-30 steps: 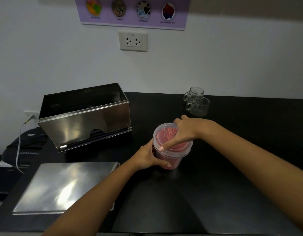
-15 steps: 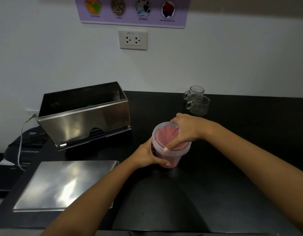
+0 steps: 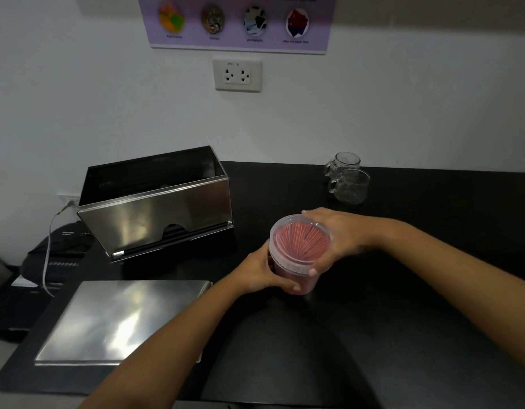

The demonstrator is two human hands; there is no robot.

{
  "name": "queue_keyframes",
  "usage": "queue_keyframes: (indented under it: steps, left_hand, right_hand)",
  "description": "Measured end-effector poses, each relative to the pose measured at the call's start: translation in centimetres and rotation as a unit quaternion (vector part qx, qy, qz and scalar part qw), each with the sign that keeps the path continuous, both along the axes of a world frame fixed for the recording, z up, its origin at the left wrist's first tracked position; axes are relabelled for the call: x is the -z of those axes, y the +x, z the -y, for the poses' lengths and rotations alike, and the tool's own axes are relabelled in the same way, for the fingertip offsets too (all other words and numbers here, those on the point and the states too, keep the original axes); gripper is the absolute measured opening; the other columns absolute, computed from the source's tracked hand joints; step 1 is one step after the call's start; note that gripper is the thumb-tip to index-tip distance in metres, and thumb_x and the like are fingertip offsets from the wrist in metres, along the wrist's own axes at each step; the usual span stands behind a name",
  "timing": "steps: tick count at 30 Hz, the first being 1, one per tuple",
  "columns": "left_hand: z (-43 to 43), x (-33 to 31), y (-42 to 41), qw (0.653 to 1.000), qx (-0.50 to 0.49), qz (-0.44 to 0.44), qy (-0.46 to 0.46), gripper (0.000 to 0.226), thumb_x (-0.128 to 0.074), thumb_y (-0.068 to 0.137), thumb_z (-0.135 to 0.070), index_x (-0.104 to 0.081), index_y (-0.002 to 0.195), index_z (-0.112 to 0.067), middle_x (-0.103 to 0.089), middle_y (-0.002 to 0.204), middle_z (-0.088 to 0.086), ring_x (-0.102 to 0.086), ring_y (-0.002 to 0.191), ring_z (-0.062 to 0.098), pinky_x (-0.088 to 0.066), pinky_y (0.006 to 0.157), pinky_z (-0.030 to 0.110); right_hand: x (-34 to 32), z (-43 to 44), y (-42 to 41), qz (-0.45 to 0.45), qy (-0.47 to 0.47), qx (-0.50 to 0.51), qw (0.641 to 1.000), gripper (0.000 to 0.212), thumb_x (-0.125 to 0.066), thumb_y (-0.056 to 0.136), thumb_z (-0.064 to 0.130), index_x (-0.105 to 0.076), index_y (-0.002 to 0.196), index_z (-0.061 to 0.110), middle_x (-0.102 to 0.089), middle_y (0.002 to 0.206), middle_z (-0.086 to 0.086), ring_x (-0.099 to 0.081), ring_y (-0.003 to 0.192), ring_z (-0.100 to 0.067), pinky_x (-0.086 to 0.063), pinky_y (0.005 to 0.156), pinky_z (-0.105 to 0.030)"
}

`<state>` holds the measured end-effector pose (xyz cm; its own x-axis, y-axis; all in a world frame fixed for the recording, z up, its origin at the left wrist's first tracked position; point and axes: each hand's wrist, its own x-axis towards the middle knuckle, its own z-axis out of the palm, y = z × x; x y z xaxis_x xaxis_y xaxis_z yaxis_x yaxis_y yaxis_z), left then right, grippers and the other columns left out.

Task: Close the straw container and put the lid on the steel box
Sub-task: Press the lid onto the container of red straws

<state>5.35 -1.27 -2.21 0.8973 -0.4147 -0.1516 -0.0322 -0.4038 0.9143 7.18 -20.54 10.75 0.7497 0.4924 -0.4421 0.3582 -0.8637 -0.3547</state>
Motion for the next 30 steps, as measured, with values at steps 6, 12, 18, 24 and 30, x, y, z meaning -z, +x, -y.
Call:
queue_keyframes:
  steps: [6, 12, 18, 24, 30]
  left_hand:
    - [0.1, 0.1, -0.1, 1.0, -0.008, 0.004, 0.005, 0.097, -0.086, 0.055, -0.028, -0.03, 0.135, -0.035, -0.049, 0.116, -0.024, -0.047, 0.113, -0.003, -0.037, 0.092, 0.012]
    - [0.1, 0.2, -0.1, 1.0, -0.013, 0.024, -0.004, 0.093, -0.086, 0.056, -0.024, -0.034, 0.132, -0.033, -0.051, 0.114, -0.024, -0.047, 0.105, -0.017, -0.038, 0.082, -0.004]
    - [0.4, 0.7, -0.5, 0.998, -0.032, 0.047, -0.009, 0.083, -0.086, 0.053, -0.03, -0.042, 0.123, -0.038, -0.056, 0.112, -0.022, -0.048, 0.107, -0.02, -0.038, 0.082, -0.002]
    - [0.3, 0.8, -0.7, 0.999, -0.037, 0.039, 0.0, 0.087, -0.086, 0.053, -0.031, -0.042, 0.129, -0.029, -0.055, 0.107, -0.024, -0.047, 0.1, -0.026, -0.038, 0.079, -0.005]
    - [0.3, 0.0, -0.9, 0.999, -0.028, 0.037, 0.02, 0.093, -0.086, 0.054, -0.033, -0.038, 0.134, -0.029, -0.053, 0.112, -0.024, -0.048, 0.105, -0.018, -0.043, 0.08, 0.002]
  right_hand:
    - [1.0, -0.6, -0.2, 0.108, -0.06, 0.005, 0.992, 0.134, -0.062, 0.041, 0.08, -0.004, 0.144, 0.018, -0.024, 0.14, -0.002, -0.03, 0.126, -0.018, -0.038, 0.099, -0.038]
    - [1.5, -0.9, -0.5, 0.172, -0.046, 0.006, 0.984, 0.127, -0.057, 0.039, 0.084, -0.023, 0.139, 0.013, -0.023, 0.104, 0.009, -0.028, 0.096, -0.007, -0.039, 0.079, -0.031]
    - [2.4, -0.9, -1.1, 0.214, 0.005, 0.05, 0.975, 0.12, -0.058, 0.036, 0.082, -0.034, 0.132, 0.015, -0.025, 0.102, 0.01, -0.03, 0.094, -0.006, -0.035, 0.074, -0.029]
    - [3.0, -1.0, -1.3, 0.227, 0.022, 0.079, 0.97, 0.119, -0.056, 0.034, 0.084, -0.036, 0.129, 0.015, -0.025, 0.1, 0.009, -0.031, 0.093, -0.007, -0.035, 0.072, -0.028]
    - [3.2, -0.7, -1.5, 0.198, 0.027, 0.075, 0.977, 0.124, -0.056, 0.036, 0.086, -0.029, 0.135, 0.016, -0.028, 0.109, 0.007, -0.029, 0.098, -0.008, -0.034, 0.079, -0.029]
